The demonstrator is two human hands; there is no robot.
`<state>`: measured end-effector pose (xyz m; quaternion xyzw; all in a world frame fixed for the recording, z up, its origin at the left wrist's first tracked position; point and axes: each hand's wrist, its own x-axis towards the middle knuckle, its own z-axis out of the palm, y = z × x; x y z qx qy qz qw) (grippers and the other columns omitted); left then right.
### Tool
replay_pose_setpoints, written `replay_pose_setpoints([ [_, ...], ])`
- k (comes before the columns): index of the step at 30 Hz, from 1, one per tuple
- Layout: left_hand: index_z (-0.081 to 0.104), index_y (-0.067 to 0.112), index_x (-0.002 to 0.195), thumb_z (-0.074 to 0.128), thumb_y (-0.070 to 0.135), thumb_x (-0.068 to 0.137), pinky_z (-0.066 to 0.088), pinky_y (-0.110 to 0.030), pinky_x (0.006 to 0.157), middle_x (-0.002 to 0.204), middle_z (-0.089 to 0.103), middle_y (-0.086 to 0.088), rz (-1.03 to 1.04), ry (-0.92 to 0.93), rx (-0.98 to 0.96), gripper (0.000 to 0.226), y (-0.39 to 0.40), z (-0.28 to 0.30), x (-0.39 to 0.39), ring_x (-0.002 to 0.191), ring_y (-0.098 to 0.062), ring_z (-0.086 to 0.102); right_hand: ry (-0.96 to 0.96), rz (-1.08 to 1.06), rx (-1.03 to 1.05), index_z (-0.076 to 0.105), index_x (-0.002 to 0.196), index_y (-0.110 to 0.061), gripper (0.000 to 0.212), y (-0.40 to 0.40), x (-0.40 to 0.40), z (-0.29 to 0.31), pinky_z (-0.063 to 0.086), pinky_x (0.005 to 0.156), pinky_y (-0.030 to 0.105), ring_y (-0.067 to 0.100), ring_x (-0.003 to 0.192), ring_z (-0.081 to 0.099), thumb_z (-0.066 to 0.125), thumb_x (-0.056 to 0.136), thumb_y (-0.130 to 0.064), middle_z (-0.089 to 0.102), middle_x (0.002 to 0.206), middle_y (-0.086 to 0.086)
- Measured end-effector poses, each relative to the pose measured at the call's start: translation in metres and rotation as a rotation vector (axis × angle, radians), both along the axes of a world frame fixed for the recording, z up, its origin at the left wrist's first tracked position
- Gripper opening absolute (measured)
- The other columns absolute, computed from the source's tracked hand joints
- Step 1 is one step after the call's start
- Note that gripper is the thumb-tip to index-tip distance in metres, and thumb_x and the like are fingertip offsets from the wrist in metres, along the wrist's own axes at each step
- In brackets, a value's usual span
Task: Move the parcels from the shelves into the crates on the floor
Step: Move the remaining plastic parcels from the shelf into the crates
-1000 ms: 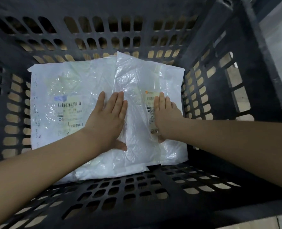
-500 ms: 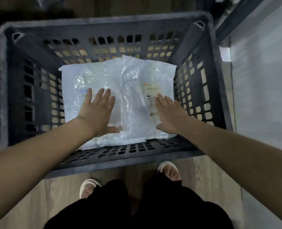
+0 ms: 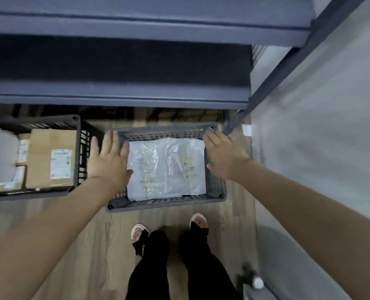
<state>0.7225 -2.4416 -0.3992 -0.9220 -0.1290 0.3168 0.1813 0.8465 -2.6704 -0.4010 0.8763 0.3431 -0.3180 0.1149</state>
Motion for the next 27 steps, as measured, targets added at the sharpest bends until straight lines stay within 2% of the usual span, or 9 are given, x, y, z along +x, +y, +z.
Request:
replay_pose_setpoints([
  [5, 0.003, 0.017, 0.15, 0.031, 0.054, 0.095, 0.004, -0.05, 0.115, 0.157, -0.003, -0.016, 0.043, -0.225, -0.002, 0.072, -0.009, 0.156, 0.024, 0.145, -0.031, -0.004, -0.106, -0.053, 0.238, 0.001, 0.151, -0.011, 0.073, 0.005, 0.023, 0.141, 0.005, 0.118, 0.038, 0.022, 0.146, 0.003, 0.045, 0.097, -0.032, 0.003, 0.159, 0.005],
  [10, 0.013, 0.02, 0.149, 0.04, 0.051, 0.094, 0.014, -0.046, 0.114, 0.156, 0.01, -0.012, 0.245, -0.511, -0.176, 0.068, -0.032, 0.253, 0.021, 0.143, -0.029, 0.011, -0.197, -0.145, 0.486, 0.011, 0.151, -0.009, 0.071, 0.011, 0.02, 0.235, 0.011, 0.118, 0.038, 0.023, 0.145, 0.01, 0.048, 0.096, -0.034, 0.012, 0.158, 0.007],
  [14, 0.031, 0.018, 0.144, 0.047, 0.046, 0.093, 0.028, -0.043, 0.106, 0.154, 0.021, -0.01, 0.38, -0.747, -0.335, 0.06, -0.048, 0.29, 0.007, 0.135, -0.027, 0.032, -0.149, -0.226, 0.637, 0.021, 0.149, -0.007, 0.066, 0.011, 0.006, 0.273, 0.015, 0.116, 0.031, 0.022, 0.144, 0.016, 0.051, 0.096, -0.033, 0.021, 0.156, 0.008],
  [17, 0.038, 0.018, 0.141, 0.049, 0.043, 0.093, 0.034, -0.043, 0.101, 0.152, 0.026, -0.008, 0.396, -0.834, -0.383, 0.056, -0.049, 0.304, 0.003, 0.13, -0.027, 0.039, -0.158, -0.26, 0.699, 0.022, 0.149, -0.009, 0.065, 0.014, 0.001, 0.289, 0.016, 0.114, 0.03, 0.021, 0.143, 0.019, 0.051, 0.096, -0.033, 0.025, 0.155, 0.006],
  [20, 0.041, 0.017, 0.139, 0.049, 0.042, 0.093, 0.036, -0.04, 0.099, 0.147, 0.036, -0.004, 0.327, -0.875, -0.4, 0.053, -0.036, 0.319, 0.016, 0.127, -0.024, 0.042, -0.21, -0.263, 0.747, 0.024, 0.148, -0.01, 0.063, 0.025, 0.008, 0.308, 0.018, 0.113, 0.029, 0.021, 0.142, 0.021, 0.051, 0.096, -0.032, 0.027, 0.154, 0.004],
  [23, 0.046, 0.016, 0.134, 0.047, 0.041, 0.094, 0.039, -0.038, 0.093, 0.132, 0.052, -0.004, 0.245, -0.892, -0.4, 0.048, -0.013, 0.342, 0.042, 0.118, -0.025, 0.05, -0.286, -0.259, 0.813, 0.027, 0.147, -0.01, 0.06, 0.043, 0.027, 0.335, 0.022, 0.11, 0.028, 0.021, 0.139, 0.025, 0.052, 0.096, -0.029, 0.032, 0.152, 0.004],
  [27, 0.048, 0.014, 0.132, 0.048, 0.039, 0.095, 0.041, -0.039, 0.092, 0.126, 0.056, -0.007, 0.161, -0.914, -0.426, 0.045, 0.015, 0.37, 0.084, 0.114, -0.028, 0.052, -0.409, -0.254, 0.836, 0.031, 0.146, -0.01, 0.057, 0.067, 0.057, 0.365, 0.027, 0.107, 0.031, 0.025, 0.136, 0.03, 0.051, 0.096, -0.029, 0.036, 0.148, 0.005],
])
